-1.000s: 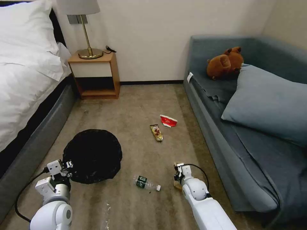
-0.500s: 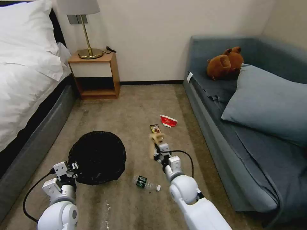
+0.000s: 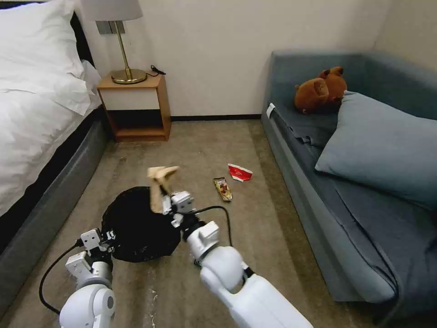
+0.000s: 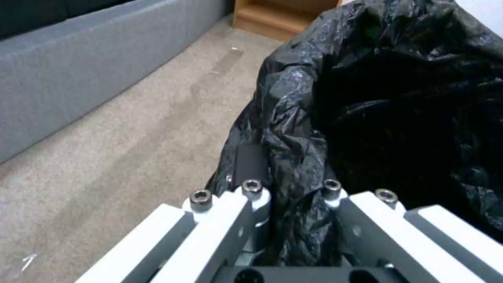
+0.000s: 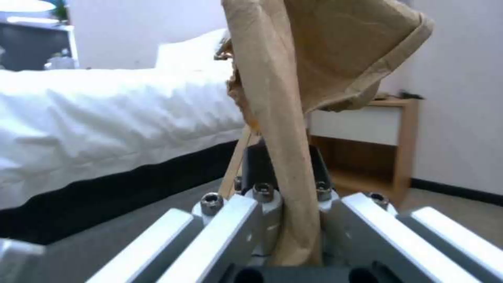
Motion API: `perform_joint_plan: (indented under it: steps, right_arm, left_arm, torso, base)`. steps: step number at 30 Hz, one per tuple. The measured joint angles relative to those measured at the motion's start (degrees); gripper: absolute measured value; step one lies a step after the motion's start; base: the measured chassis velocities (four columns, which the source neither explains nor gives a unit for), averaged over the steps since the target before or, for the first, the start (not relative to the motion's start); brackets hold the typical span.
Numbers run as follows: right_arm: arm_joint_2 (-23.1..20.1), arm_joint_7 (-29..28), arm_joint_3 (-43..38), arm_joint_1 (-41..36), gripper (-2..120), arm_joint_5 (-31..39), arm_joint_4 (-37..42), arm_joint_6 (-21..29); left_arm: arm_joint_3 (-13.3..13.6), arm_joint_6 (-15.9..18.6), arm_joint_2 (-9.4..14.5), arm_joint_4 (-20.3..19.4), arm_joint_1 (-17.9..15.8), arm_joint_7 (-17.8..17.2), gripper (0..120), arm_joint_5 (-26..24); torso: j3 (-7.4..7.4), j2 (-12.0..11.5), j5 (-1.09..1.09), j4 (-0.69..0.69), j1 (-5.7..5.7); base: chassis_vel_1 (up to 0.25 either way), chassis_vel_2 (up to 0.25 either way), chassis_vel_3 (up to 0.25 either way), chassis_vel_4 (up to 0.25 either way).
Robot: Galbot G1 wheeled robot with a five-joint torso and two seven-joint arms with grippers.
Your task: Pick up the trash bin, then pick up the garbage on the floor and place it into the trash bin.
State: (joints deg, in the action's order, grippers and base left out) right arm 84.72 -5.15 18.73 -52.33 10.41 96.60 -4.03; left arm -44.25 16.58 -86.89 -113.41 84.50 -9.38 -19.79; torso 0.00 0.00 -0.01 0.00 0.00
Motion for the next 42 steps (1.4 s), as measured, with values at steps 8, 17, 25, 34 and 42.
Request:
perform_joint_plan:
  steps: [8, 17, 25, 34, 42]
  right_arm:
    - [3.1, 0.2, 2.9, 4.0, 0, 0.0, -6.4, -2.9]
    - [5.7, -1.0, 5.0, 6.2, 0, 0.4, -10.7, -4.5]
    - [6.3, -0.7, 5.2, 6.0, 0, -0.4, -13.2, -5.7]
    - [6.4, 3.3, 1.8, 3.9, 32, -1.5, -16.8, -3.9]
    - [6.9, 3.2, 1.2, 2.4, 62, -1.7, -15.8, -3.9]
  left_arm:
    - [0.3, 0.0, -1.0, -0.5, 0.0, -0.2, 4, 0.9]
    - [1.0, 0.1, -1.9, -1.5, 0.2, -0.6, 3, 1.9]
    - [1.2, 0.2, -2.5, -2.3, 0.4, -1.0, 3, 2.0]
    - [1.2, 0.3, -3.5, -3.9, 1.3, -1.2, 3, 1.8]
    - [1.0, 0.2, -3.4, -3.7, 1.3, -1.2, 3, 2.1]
  torso:
    - [0.00, 0.0, 0.00, 0.00, 0.00]
    - [0.00, 0.0, 0.01, 0.01, 0.00]
    - [0.00, 0.0, 0.01, 0.00, 0.00]
    - [0.00, 0.0, 0.01, 0.00, 0.00]
    - [0.00, 0.0, 0.01, 0.00, 0.00]
  base:
    - [0.000, 0.000, 0.000, 0.000]
    - [0.000, 0.000, 0.000, 0.000]
    - [0.000, 0.000, 0.000, 0.000]
    - [0.000, 0.000, 0.000, 0.000]
    - [0.000, 0.000, 0.000, 0.000]
